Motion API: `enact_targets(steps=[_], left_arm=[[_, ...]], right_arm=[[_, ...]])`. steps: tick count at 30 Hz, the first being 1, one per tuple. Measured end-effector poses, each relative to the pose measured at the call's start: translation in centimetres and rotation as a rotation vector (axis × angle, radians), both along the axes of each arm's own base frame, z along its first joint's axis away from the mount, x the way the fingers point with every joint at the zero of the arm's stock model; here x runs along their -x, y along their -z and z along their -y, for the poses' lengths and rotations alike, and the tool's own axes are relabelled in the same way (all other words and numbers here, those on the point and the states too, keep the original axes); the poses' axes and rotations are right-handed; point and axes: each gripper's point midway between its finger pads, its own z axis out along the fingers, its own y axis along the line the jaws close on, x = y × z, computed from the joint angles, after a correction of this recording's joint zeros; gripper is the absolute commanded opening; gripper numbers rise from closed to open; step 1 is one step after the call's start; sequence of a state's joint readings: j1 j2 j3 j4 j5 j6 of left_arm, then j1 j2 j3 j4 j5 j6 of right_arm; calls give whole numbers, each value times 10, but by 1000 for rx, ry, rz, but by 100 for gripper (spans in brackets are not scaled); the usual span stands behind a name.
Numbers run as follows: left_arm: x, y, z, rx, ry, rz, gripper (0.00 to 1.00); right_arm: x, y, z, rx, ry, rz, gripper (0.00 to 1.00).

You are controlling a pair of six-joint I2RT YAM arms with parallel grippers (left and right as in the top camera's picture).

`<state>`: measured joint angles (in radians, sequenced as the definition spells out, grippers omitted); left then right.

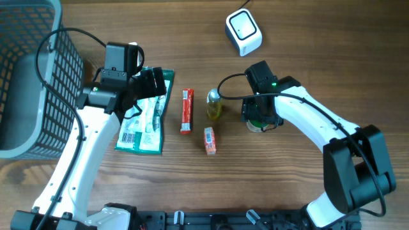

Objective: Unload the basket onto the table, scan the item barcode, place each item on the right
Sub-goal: 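Close the right gripper on the green cap and grip the container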

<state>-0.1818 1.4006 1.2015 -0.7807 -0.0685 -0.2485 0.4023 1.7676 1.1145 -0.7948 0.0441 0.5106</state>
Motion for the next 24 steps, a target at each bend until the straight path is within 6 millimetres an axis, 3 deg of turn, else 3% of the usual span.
enact_targets(steps=[24], left_arm=[[0,0,0,0,0,0,100]], right_arm=[[10,2,1,0,3,-39,77]])
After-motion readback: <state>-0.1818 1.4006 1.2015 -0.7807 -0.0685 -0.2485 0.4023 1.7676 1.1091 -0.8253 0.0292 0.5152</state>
